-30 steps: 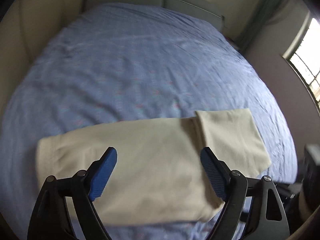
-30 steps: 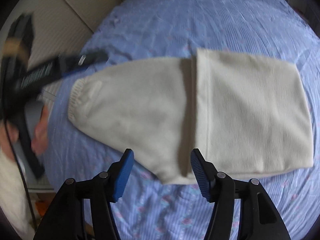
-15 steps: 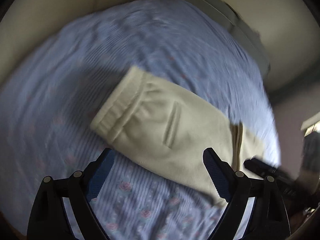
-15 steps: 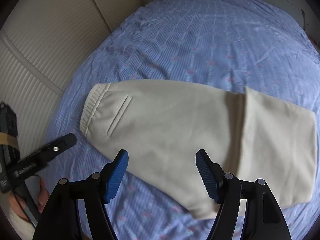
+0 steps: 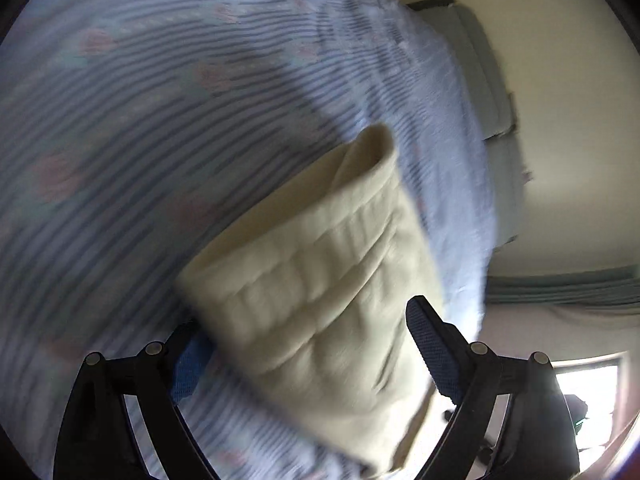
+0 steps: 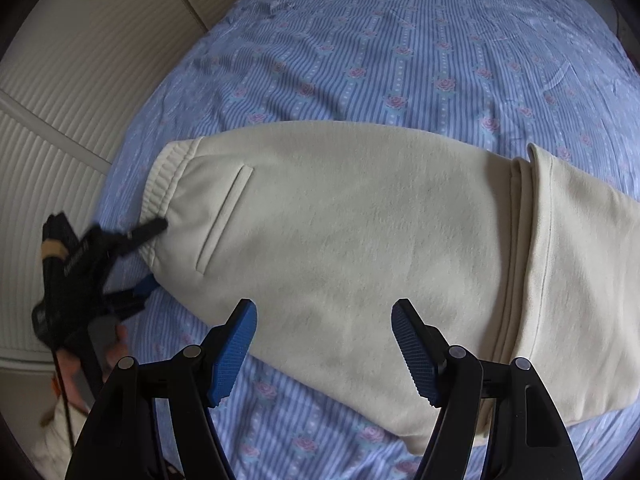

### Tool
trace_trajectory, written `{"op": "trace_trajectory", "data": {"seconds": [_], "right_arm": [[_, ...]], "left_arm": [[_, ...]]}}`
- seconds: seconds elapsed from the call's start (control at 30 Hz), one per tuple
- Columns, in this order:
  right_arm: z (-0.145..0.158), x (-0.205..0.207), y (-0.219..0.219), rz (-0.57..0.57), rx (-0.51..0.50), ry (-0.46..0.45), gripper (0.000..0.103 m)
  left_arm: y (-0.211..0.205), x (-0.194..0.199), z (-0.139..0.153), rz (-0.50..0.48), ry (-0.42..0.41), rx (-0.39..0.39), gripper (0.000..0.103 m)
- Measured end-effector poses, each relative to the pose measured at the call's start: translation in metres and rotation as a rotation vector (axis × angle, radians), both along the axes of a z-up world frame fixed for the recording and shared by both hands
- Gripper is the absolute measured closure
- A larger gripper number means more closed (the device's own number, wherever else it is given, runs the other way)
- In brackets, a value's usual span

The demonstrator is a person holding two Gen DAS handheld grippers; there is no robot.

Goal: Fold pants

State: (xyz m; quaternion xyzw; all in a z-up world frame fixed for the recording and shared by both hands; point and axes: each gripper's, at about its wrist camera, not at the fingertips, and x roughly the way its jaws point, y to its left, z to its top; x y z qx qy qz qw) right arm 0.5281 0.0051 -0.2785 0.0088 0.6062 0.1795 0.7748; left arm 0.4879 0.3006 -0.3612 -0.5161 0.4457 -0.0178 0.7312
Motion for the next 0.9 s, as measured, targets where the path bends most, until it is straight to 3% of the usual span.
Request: {"op": "trace_trajectory", "data": {"seconds": [0.1, 0.2, 0.3, 0.37, 0.43, 0.5, 0.6, 0.63, 0.7, 0.9], "right_arm": [[-0.002, 0.001, -0.003, -0.017, 0.004, 0.007, 0.032], [0.001, 0.001, -0.008, -0.019, 0.023, 0.006, 0.032], [0.009, 0.001, -0.015, -0.03, 0.042, -0.011, 0.032], [0.014, 0.001, -0.021, -0.044, 0.057, -0.023, 0.032], [0.017, 0.002, -0.025, -0.058, 0.057, -0.03, 0.032], [0.019, 0.003, -0.028, -0.072, 0.045, -0.034, 0.032], [0.024, 0.002, -0.035, -0.088, 0.038, -0.04, 0.032], [0.027, 0.0, -0.037, -0.089, 0.033, -0.045, 0.032], [0.032, -0.003, -0.044, -0.084, 0.026, -0.059, 0.032], [0.056, -0.02, -0.076, -0.073, 0.007, -0.118, 0.032]], "left_arm": [[-0.003, 0.009, -0.008, 0.029, -0.033, -0.047, 0.015], [-0.01, 0.008, -0.001, 0.012, -0.051, -0.066, 0.036], [-0.023, -0.006, 0.033, -0.038, -0.205, -0.08, 0.043], [-0.029, -0.005, 0.044, -0.055, -0.239, -0.051, 0.045], [-0.034, 0.006, 0.043, -0.06, -0.197, 0.004, 0.045], [-0.04, 0.023, 0.027, -0.053, -0.062, 0.095, 0.045], [-0.046, 0.034, 0.01, -0.056, 0.071, 0.157, 0.059], [-0.048, 0.034, 0.013, -0.061, 0.081, 0.175, 0.068], [-0.053, 0.032, 0.03, -0.064, 0.073, 0.211, 0.075], [-0.101, 0.028, 0.125, -0.135, 0.0, 0.469, 0.078]]}}
